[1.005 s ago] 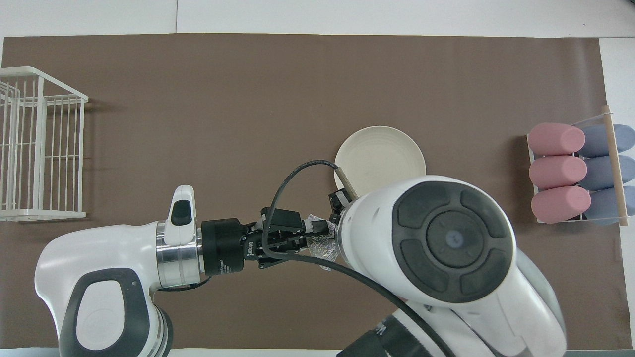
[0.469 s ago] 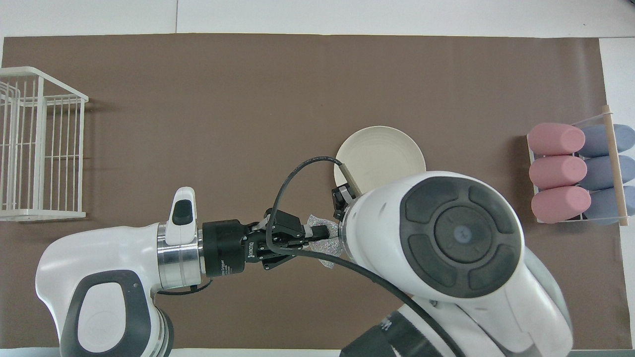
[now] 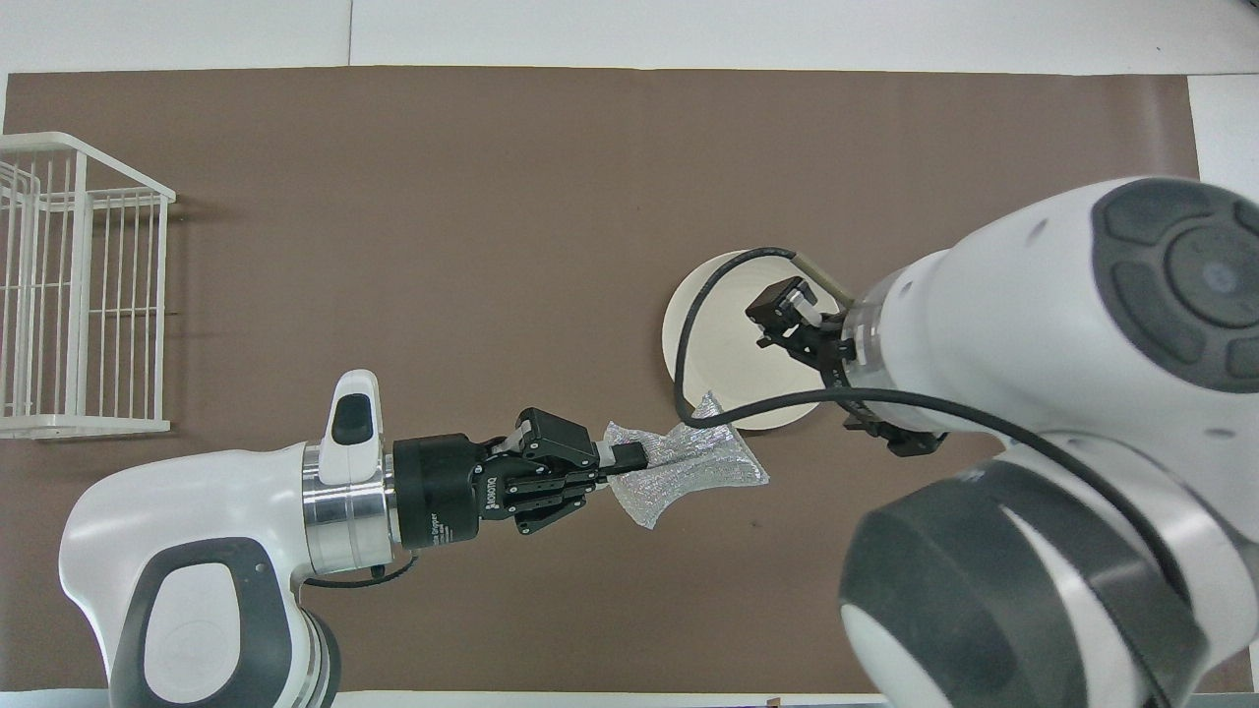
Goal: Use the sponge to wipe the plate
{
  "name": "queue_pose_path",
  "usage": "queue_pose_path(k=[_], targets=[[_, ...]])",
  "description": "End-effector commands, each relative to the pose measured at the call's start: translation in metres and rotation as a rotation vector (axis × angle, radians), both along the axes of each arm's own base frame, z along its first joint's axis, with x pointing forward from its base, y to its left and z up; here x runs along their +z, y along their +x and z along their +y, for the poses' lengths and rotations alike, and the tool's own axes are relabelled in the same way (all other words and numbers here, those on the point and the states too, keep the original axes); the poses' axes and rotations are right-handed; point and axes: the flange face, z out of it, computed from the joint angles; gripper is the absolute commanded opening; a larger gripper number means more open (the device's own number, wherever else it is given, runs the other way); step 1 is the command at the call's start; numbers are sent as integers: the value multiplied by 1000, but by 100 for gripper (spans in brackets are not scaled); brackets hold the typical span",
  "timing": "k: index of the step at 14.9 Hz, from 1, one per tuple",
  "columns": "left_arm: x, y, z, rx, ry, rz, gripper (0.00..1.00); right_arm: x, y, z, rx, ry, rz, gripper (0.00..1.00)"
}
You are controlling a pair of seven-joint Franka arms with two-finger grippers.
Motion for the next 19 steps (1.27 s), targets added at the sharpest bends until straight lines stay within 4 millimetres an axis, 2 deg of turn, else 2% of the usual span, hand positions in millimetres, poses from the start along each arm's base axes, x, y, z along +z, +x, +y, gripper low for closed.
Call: queue_pose_path(k=[1, 4, 7, 8, 11, 13, 15, 17, 19], targets=[[-1, 0, 16, 44, 4, 11, 0, 5, 12, -41, 187, -20, -25, 100], [-9, 5, 30, 37, 72, -9, 0, 4, 23, -74, 365, -27, -42, 100], [-20, 7, 43, 26, 111, -8, 0, 3, 35, -131, 579, -34, -62, 100], [-20, 8, 46, 3, 100, -1, 0, 2, 36, -138, 611, -35, -61, 100], [-10, 20, 82, -93, 56, 22, 0, 2, 37, -150, 722, -34, -62, 100], [-9, 23, 106, -141, 57, 32, 0, 2, 40, -164, 718, -34, -62, 100], [-9, 24, 126, -182, 64, 26, 0, 0, 42, -170, 771, -43, -58, 100], [-8, 25, 144, -230, 95, 8, 0, 13, 51, -176, 843, -130, -61, 100], [-11, 25, 156, -281, 149, -15, 0, 14, 53, -188, 829, -116, -39, 100]])
